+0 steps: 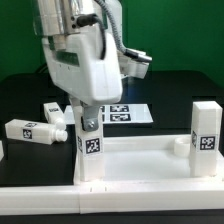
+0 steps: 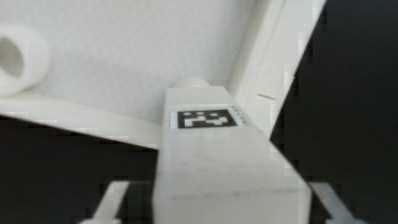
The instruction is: Assemble desk
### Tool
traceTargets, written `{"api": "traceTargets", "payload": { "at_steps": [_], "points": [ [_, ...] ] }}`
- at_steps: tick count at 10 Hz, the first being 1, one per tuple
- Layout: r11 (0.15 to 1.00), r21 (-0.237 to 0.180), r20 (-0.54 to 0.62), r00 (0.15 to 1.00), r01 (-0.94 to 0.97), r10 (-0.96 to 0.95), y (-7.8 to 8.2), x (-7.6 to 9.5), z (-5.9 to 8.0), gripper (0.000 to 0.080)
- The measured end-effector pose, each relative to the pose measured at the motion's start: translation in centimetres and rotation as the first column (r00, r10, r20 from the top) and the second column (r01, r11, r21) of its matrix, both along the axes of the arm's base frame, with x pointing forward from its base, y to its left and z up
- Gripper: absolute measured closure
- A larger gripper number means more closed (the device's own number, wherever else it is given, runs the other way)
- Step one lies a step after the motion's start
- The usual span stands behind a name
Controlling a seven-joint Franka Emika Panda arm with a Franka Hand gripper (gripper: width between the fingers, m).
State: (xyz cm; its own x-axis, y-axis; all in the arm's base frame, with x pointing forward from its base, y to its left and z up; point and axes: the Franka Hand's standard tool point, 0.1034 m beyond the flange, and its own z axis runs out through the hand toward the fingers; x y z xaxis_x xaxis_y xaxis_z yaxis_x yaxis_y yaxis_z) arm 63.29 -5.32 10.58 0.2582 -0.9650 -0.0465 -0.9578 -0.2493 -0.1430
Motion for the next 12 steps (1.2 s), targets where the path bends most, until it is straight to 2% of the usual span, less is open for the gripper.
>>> {"api": "traceTargets", "payload": {
  "at_steps": [1, 2, 3, 4, 6, 7, 8, 9, 10, 12],
  "points": [
    [0.999, 0.006, -0.004, 0.999, 0.05, -0.05, -0.02, 0.0, 0.0, 0.0505],
    [0.986, 0.033, -0.01, 0.987, 0.162, -0.161, 0.03, 0.0, -0.02, 0.0505],
    [0.913, 0.096, -0.025, 0.918, 0.396, -0.396, -0.01, -0.12, -0.05, 0.0505],
    [0.842, 0.135, -0.027, 0.851, 0.522, -0.524, 0.01, -0.25, -0.09, 0.0505],
    [0.902, 0.117, -0.001, 0.908, 0.416, -0.419, -0.06, -0.32, -0.08, 0.0504],
    [0.956, 0.096, 0.029, 0.959, 0.277, -0.281, -0.25, -0.24, -0.01, 0.0329],
    [0.996, 0.055, 0.051, 0.996, 0.068, -0.071, -0.15, -0.1, 0.17, 0.0213],
    [0.995, 0.024, 0.061, 0.994, -0.093, 0.092, 0.1, 0.16, 0.4, 0.0213],
    [0.995, 0.021, 0.062, 0.993, -0.102, 0.101, -0.04, 0.05, 0.22, 0.0161],
    [0.965, -0.014, 0.073, 0.962, -0.261, 0.262, -0.08, 0.02, 0.16, 0.0153]
  ]
}}
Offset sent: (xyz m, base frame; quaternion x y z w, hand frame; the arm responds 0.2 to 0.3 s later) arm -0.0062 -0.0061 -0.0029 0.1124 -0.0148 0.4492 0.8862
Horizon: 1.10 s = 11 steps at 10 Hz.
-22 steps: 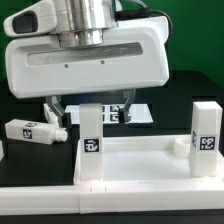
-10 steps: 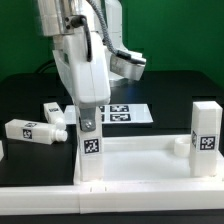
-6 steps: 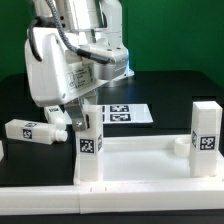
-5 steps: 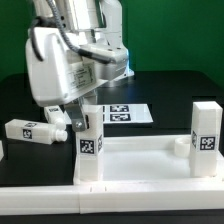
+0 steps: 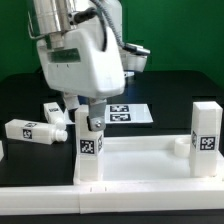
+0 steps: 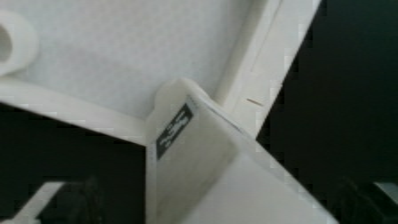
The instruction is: Assemble desk
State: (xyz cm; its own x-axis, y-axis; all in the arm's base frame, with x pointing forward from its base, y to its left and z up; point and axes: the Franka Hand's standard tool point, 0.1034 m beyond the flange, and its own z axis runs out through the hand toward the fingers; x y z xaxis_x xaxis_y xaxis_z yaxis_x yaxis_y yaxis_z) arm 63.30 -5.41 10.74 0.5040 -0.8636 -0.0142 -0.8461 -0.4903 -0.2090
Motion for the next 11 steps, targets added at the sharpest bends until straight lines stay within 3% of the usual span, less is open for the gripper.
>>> {"api": "traceTargets", "payload": {
  "at_steps": [1, 3, 5, 6, 7, 8, 10, 11],
  "points": [
    [0.99, -0.032, 0.004, 0.991, -0.135, 0.135, -0.04, -0.01, 0.03, 0.0153],
    [0.84, -0.137, -0.023, 0.849, -0.525, 0.527, 0.28, 0.15, 0.13, 0.0151],
    [0.836, -0.13, -0.027, 0.845, -0.533, 0.534, 0.46, 0.07, -0.14, 0.0151],
    [0.836, -0.13, -0.028, 0.845, -0.533, 0.534, 0.45, 0.05, -0.19, 0.0264],
    [0.837, -0.13, -0.028, 0.845, -0.532, 0.534, 0.46, 0.04, -0.21, 0.0445],
    [0.88, -0.119, -0.029, 0.888, -0.459, 0.459, 0.27, -0.01, -0.22, 0.0511],
    [0.924, -0.106, -0.03, 0.93, -0.369, 0.368, 0.11, -0.04, -0.22, 0.0511],
    [0.983, -0.069, -0.051, 0.985, -0.171, 0.167, 0.18, -0.18, -0.21, 0.0511]
  ]
}}
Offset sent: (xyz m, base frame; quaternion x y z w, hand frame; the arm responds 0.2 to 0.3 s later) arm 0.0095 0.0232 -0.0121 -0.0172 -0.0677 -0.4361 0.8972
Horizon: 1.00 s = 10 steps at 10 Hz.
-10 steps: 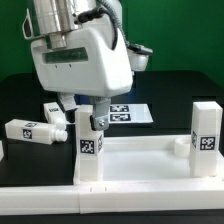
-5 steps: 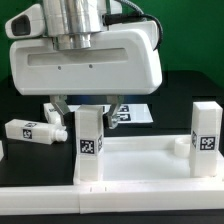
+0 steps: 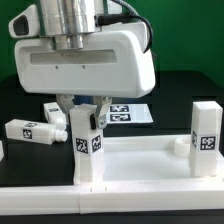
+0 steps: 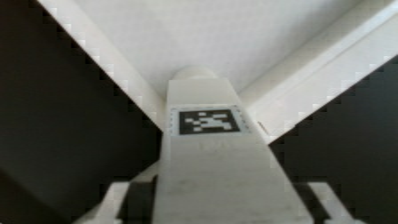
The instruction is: Assemble desk
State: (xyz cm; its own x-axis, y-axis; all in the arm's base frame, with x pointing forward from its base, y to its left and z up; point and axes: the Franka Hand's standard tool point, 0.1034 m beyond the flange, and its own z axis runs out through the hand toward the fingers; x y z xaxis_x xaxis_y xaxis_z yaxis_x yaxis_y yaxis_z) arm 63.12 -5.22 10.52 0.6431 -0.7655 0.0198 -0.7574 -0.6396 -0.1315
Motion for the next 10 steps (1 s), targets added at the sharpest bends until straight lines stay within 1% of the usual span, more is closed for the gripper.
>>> {"api": "traceTargets", "payload": {
  "at_steps": [1, 2, 3, 4, 6, 7, 8, 10],
  "points": [
    [0.981, 0.029, -0.031, 0.982, 0.19, -0.189, 0.23, -0.16, -0.02, 0.0511],
    [0.917, 0.064, -0.068, 0.918, 0.394, -0.39, 0.52, -0.21, 0.02, 0.0511],
    [0.833, 0.105, -0.102, 0.839, 0.543, -0.534, 0.49, -0.06, 0.15, 0.0511],
    [0.789, 0.132, -0.119, 0.8, 0.6, -0.588, 0.19, -0.11, 0.07, 0.0511],
    [0.71, 0.131, -0.145, 0.722, 0.692, -0.676, 0.52, -0.11, 0.0, 0.0511],
    [0.651, 0.13, -0.16, 0.663, 0.748, -0.731, 0.46, -0.08, -0.01, 0.0511],
    [0.555, 0.148, -0.18, 0.574, 0.818, -0.798, 0.4, 0.08, 0.0, 0.0511],
    [0.563, 0.146, -0.177, 0.581, 0.814, -0.794, 0.38, 0.04, -0.04, 0.0507]
  ]
}}
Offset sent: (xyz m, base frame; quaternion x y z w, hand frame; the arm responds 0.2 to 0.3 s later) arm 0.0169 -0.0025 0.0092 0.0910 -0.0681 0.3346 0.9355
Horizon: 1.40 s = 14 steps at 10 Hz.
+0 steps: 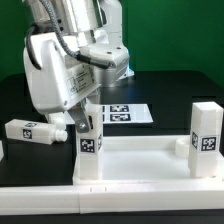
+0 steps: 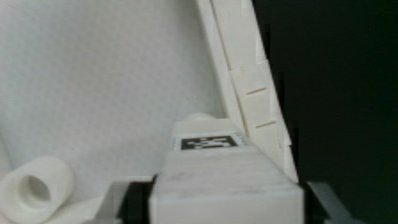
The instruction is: Assemble desk
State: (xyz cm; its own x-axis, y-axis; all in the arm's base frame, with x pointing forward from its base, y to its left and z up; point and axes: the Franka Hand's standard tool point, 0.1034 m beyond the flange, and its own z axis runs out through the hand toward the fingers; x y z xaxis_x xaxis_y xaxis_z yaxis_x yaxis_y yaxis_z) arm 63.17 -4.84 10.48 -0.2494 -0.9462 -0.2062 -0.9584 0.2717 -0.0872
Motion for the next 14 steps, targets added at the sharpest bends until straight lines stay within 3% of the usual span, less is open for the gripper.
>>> {"api": "traceTargets", "payload": {
  "at_steps": [1, 2, 3, 4, 5, 11, 13, 14],
  "points": [
    [1.0, 0.0, 0.002, 1.0, -0.003, 0.003, 0.0, 0.0, 0.1, 0.0507],
    [1.0, -0.001, 0.018, 1.0, -0.025, 0.025, 0.2, 0.3, 0.9, 0.0298],
    [0.999, 0.014, 0.03, 0.999, -0.041, 0.041, 0.6, 0.5, 2.5, 0.0298],
    [0.998, 0.032, 0.046, 0.997, -0.06, 0.059, 1.2, 0.7, 4.5, 0.0184],
    [0.997, 0.036, 0.05, 0.997, -0.067, 0.066, 1.5, 0.6, 4.9, 0.0156],
    [0.997, 0.034, 0.04, 0.997, -0.068, 0.067, 1.5, 0.4, 4.2, 0.015],
    [0.993, 0.045, 0.034, 0.994, -0.105, 0.104, 4.0, -0.6, 4.8, 0.015],
    [0.991, 0.054, 0.021, 0.992, -0.125, 0.124, 5.6, -2.0, 4.8, 0.015]
  ]
}}
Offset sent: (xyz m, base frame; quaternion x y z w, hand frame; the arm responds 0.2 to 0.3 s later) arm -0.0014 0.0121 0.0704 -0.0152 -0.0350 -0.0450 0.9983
